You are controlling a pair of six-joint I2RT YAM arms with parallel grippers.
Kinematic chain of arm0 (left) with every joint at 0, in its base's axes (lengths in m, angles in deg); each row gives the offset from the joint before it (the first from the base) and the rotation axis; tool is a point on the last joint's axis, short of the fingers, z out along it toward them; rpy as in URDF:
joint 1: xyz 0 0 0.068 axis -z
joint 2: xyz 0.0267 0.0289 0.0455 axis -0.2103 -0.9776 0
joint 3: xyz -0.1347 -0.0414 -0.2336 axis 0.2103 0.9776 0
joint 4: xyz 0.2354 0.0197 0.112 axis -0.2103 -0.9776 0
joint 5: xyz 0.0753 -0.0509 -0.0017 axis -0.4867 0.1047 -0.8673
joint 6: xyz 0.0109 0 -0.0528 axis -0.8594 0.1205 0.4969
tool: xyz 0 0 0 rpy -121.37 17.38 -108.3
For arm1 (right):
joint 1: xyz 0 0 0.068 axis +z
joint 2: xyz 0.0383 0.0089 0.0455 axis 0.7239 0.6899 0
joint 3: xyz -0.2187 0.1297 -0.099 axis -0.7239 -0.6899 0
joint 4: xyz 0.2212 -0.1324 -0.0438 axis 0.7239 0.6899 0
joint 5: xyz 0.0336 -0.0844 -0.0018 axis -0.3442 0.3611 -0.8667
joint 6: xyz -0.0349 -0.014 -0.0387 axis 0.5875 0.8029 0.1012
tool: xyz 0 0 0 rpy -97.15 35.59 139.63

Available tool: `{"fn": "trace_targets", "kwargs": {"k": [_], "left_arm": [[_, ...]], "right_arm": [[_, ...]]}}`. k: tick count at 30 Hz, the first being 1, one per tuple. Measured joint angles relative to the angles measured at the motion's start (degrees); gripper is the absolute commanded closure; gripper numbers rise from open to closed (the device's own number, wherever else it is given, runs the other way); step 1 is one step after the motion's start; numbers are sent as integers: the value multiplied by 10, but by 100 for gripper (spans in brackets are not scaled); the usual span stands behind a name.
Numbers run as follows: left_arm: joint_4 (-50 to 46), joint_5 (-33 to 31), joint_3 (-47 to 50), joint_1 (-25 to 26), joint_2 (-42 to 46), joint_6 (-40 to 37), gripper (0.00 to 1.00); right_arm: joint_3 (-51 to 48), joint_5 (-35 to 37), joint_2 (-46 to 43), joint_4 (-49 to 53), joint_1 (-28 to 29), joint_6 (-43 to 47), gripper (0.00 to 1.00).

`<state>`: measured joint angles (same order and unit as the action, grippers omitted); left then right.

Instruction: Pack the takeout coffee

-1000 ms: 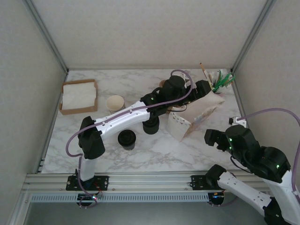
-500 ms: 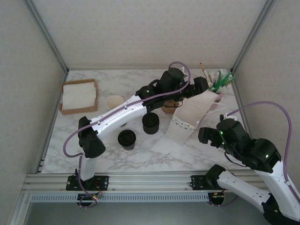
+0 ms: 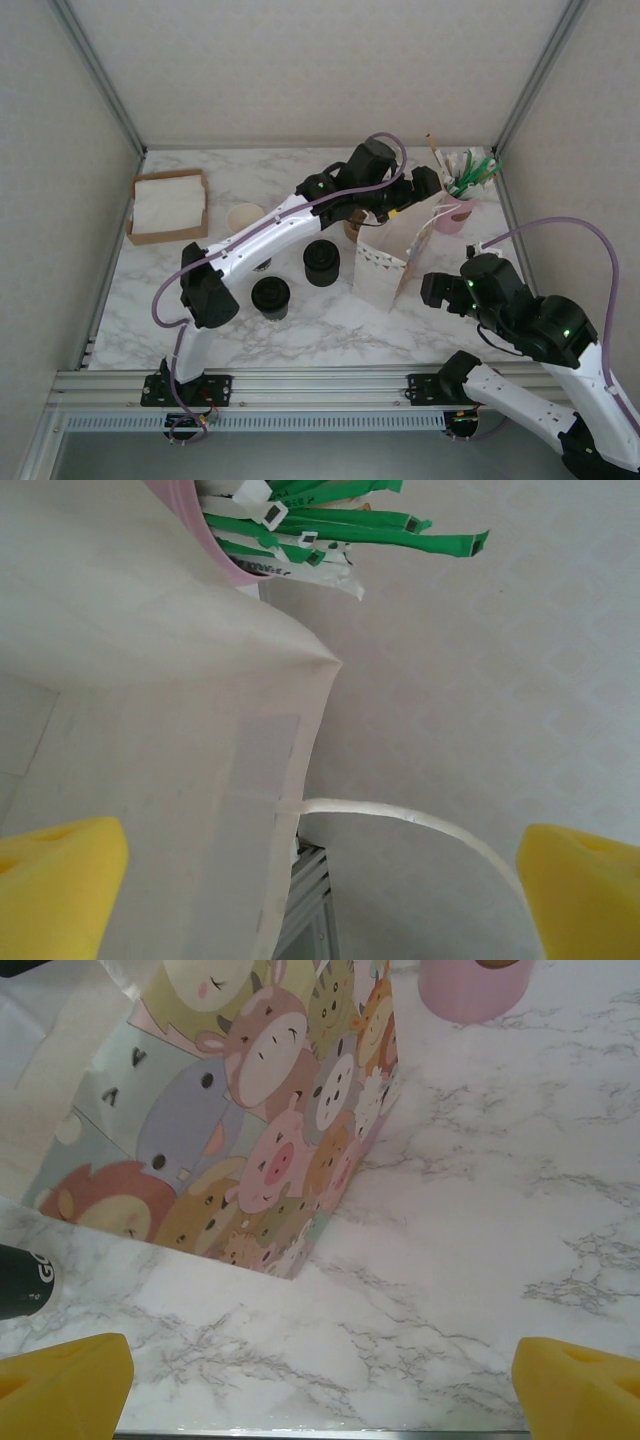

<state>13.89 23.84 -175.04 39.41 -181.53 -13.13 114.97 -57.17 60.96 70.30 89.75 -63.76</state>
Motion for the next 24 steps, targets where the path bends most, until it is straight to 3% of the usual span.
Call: {"fn": "trace_targets", "kwargs": {"k": [8,13,15,18,20,24], "left_arm": [[2,-3,8,0,42,-18,0],[25,-39,124,0,177,-53,3],[42,-66,193,0,251,-66,11],[62,-112,300,-3,366,-77,36],[73,-137,370,-11,431,-77,45],[88,-162,490,-34,501,-66,64]], "right_arm": [[0,0,-2,0,0,0,2],[0,0,-2,0,0,0,1],[0,0,-2,0,0,0,1],[-5,0,-2,-1,0,-2,1],[-19,-5,-5,-7,0,-3,2],[-70,-34,-12,-28,0,-9,5]]}}
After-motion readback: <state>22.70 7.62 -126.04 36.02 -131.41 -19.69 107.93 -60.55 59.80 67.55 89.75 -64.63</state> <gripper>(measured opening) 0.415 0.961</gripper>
